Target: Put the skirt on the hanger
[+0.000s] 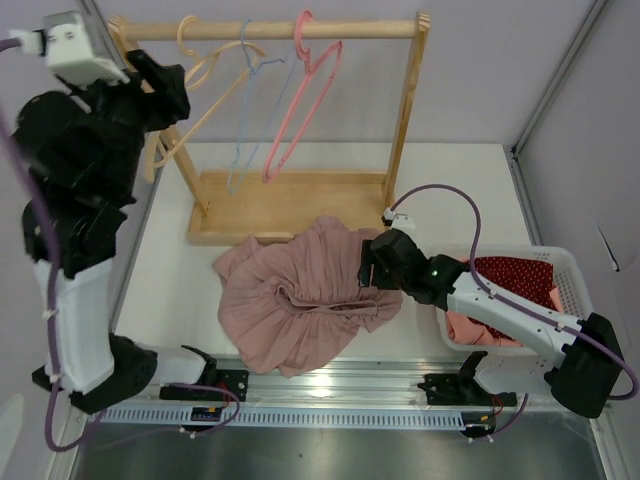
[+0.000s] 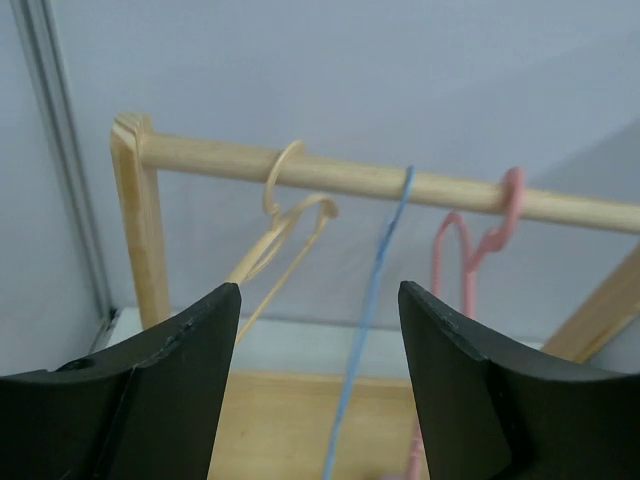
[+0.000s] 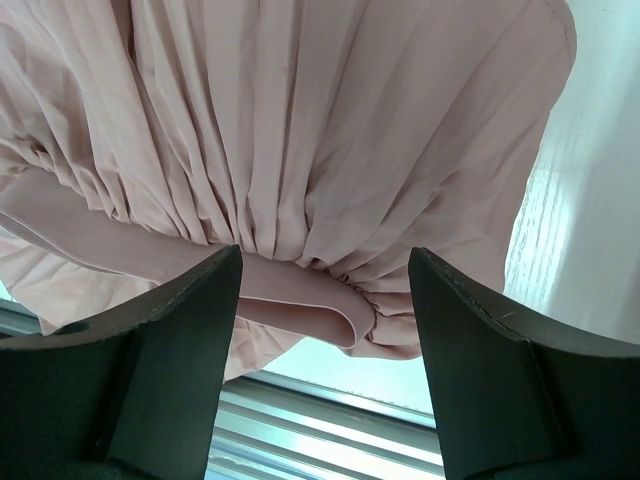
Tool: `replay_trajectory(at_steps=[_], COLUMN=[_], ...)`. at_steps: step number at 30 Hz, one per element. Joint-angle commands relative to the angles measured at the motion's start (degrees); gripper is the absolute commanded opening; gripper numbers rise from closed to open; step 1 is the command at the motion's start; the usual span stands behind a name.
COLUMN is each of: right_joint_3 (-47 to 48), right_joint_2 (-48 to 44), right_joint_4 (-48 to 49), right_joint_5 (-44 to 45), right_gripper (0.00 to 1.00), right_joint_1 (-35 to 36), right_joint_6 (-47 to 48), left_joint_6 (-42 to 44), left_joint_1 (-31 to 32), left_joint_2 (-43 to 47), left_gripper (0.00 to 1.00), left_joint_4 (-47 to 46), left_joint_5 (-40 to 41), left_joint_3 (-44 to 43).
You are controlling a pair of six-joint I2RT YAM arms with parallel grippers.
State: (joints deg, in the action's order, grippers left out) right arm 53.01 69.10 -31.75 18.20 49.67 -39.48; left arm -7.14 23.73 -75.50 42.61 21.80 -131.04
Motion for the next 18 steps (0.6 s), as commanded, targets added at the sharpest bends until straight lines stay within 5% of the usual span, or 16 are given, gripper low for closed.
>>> replay_trajectory(at_steps=[1, 6, 18], right_joint_3=[2.5, 2.6, 1.6], right_joint_2=[-0.1, 0.6, 1.1], right_joint_4=[2.0, 3.0, 4.1], right_joint_5=[-2.3, -4.1, -5.9], right_gripper=[0.73, 0.72, 0.72], right_joint_1=[-1.0, -2.1, -2.9], right_joint_6=[2.6, 3.8, 4.3], left_joint_6=[4.7, 2.1, 1.4], left_joint_1=[-3.7, -10.4, -16.3], left_joint_2=[-5.0, -7.6, -10.4], left_gripper=[0.71, 0.72, 0.76], left_joint_4=[5.5, 2.0, -0.2], left_joint_5=[3.7, -6.3, -12.1], left_joint_3=[-0.4, 1.7, 4.8])
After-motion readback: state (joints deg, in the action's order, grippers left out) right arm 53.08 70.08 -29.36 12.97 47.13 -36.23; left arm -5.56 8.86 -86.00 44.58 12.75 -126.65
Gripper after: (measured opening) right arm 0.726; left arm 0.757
